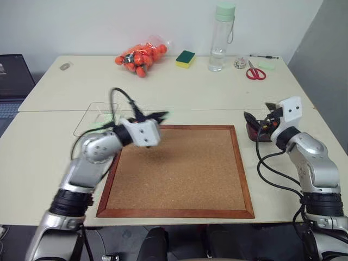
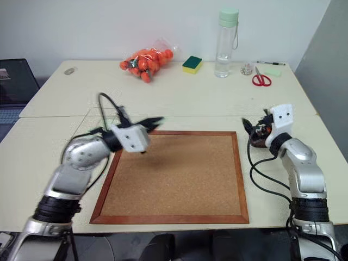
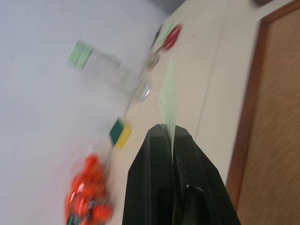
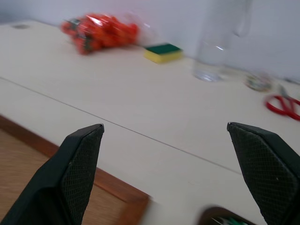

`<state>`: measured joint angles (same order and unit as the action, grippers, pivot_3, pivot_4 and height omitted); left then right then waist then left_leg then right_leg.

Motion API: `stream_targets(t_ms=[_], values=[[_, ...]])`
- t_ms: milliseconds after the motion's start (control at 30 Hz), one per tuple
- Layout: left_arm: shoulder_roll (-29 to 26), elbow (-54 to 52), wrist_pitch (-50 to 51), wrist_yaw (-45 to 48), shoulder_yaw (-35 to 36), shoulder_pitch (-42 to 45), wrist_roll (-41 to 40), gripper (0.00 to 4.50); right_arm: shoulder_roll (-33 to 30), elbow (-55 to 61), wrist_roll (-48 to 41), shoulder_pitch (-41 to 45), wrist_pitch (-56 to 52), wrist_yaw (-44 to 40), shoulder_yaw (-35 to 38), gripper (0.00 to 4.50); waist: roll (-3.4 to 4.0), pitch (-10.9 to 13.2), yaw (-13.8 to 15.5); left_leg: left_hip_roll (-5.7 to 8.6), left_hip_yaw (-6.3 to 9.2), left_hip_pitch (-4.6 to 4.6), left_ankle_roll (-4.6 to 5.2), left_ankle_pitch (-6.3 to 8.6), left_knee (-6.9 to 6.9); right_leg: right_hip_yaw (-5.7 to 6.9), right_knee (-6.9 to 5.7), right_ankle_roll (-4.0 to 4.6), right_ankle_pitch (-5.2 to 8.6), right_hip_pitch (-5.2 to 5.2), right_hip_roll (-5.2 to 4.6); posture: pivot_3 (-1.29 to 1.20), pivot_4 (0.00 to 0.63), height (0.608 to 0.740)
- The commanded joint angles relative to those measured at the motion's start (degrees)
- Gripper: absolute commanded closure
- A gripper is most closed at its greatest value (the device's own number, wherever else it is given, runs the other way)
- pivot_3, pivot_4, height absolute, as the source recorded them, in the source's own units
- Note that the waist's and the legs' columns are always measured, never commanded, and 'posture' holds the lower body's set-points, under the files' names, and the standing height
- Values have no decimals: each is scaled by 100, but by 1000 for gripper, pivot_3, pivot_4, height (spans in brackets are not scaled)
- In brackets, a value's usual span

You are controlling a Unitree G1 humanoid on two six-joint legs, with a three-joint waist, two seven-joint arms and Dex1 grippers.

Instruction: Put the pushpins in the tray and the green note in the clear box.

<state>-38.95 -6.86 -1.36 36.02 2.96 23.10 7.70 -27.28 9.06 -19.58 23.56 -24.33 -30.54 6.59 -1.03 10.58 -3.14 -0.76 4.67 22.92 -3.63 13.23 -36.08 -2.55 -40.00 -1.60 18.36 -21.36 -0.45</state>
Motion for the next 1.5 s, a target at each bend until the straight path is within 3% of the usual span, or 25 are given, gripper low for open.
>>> stream_targets(t_ms=[33, 133, 233, 533, 967, 1267, 1500], values=[[-21, -441, 1924, -245, 1020, -73, -607, 4500, 94, 507, -365, 336, -421, -383, -446, 22, 0, 0, -8, 0, 0, -1, 0, 0, -1, 0, -2, 0, 0, 1, 0, 0, 150, 740], [90, -607, 3380, -496, 1617, -64, -983, 4500, 219, 575, -490, 825, -765, -618, -866, 22, 0, 0, -6, 0, 2, -2, 0, 0, -5, 1, -5, -1, 0, 0, 2, 0, 150, 740], [100, -749, 4209, -678, 1820, -147, -1102, 4500, 347, 481, -497, 1144, -882, -689, -1060, 22, -2, 1, -8, 0, 8, -2, 0, -1, -7, 6, -6, -2, -1, 1, 2, 0, 150, 740], [305, -344, 5025, -1218, 1623, 27, -1167, 4500, 534, 49, -392, 1341, -671, -826, -1117, 22, -12, 2, 137, 2, 13, 6, -2, -1, -4, 13, 2, 0, -1, 1, -26, 0, 150, 740], [569, 591, 5064, -1644, 1671, 749, -1568, 2038, 422, 377, -378, 1215, -792, -749, -1071, 0, -12, 3, 113, 6, 7, 6, -3, -1, -3, 11, 1, -1, -1, -4, -32, 0, 150, 740], [369, 145, 5161, -1987, 1696, 806, -1543, 337, 197, 740, -671, 1116, -1047, -1120, -1100, 0, -13, 3, 117, 6, 6, 7, -4, -1, -3, 9, 2, -1, -1, -3, -38, 0, 150, 740], [-178, -985, 5691, -1492, 1772, 41, -1844, 337, -76, 851, -822, 1066, -1022, -1602, -1145, 0, -14, 4, 101, 5, 4, 6, -5, -1, 1, 6, 6, -1, -1, -4, -38, 0, 150, 740]])
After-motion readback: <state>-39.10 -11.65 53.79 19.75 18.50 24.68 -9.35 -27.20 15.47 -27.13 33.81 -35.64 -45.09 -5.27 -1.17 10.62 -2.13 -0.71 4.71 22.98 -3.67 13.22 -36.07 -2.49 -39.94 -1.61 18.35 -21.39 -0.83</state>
